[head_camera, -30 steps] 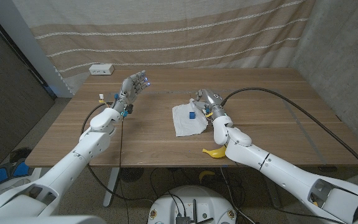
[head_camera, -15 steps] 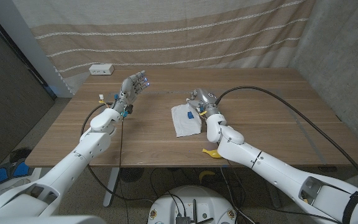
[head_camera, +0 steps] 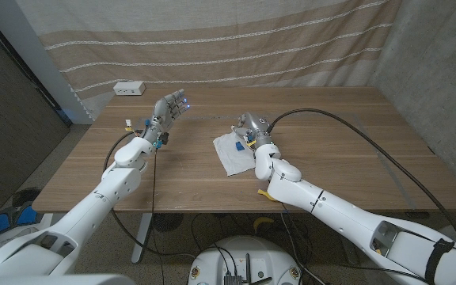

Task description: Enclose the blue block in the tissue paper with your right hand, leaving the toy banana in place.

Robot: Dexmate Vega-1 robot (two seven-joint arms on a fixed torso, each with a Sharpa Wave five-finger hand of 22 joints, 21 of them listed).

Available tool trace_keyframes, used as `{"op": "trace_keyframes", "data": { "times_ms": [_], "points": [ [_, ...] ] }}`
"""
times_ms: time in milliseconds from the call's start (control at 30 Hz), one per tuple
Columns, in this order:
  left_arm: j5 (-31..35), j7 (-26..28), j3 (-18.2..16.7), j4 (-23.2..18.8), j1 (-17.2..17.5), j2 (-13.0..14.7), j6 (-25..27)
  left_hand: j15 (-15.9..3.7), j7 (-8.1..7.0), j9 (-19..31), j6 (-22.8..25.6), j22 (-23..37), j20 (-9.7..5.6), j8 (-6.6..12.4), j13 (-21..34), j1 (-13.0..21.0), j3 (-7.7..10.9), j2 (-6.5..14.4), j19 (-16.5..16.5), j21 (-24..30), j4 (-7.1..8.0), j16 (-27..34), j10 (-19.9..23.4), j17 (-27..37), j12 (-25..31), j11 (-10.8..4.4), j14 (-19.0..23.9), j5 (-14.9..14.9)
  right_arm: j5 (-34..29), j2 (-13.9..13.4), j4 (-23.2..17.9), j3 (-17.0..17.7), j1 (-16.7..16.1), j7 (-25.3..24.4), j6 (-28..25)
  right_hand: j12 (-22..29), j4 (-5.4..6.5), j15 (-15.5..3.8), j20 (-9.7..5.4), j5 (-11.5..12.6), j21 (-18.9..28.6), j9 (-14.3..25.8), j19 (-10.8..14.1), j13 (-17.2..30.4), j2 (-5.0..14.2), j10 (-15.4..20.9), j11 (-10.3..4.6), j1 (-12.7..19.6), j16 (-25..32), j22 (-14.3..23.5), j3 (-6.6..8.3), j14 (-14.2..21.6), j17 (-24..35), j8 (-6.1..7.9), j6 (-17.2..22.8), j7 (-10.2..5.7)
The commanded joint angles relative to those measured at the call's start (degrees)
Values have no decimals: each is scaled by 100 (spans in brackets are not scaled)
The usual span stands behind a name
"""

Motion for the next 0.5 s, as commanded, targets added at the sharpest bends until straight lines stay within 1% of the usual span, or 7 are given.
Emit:
{"op": "trace_keyframes", "data": {
  "times_ms": [33,233,367,500],
  "points": [
    [-8,-72,9,173,-106,-54,-44,10,11,19,-20,32,16,-10,14,40,0,287,47,-18,-33,-2,-7,9,-7,15,14,19,-33,269,66,-280,170,176,-921,-18,-3,-623,19,64,-13,8,-25,21,21,1,31,-32,-14,9,47,-23,10,-4,-11,1],
    [-10,-60,10,200,-112,-60,-27,14,13,19,-14,32,12,-8,14,40,0,288,49,-19,-34,-5,-9,9,-7,9,5,19,44,351,117,-419,256,271,-1174,-23,-15,-591,43,82,-25,-11,-44,29,14,3,58,-40,-20,11,66,-22,8,-17,-11,29],
    [-6,-57,8,216,-116,-65,-38,13,13,19,-17,32,11,-9,14,39,0,287,50,-20,-35,-5,-10,9,-7,17,5,19,129,328,101,-496,312,362,-1204,-30,-20,-585,50,91,-34,-14,-58,35,6,-2,73,-52,-19,12,68,-31,14,-25,-22,48],
    [-20,-12,-3,198,-107,-73,-14,15,10,19,-22,32,15,-11,14,35,0,291,47,-22,-30,-5,-15,11,-9,20,3,19,192,310,91,-585,367,443,-1211,-37,-31,-531,67,101,-52,-9,-95,40,-1,-10,88,-50,-35,12,76,-77,16,-20,-11,63]
  ]
}}
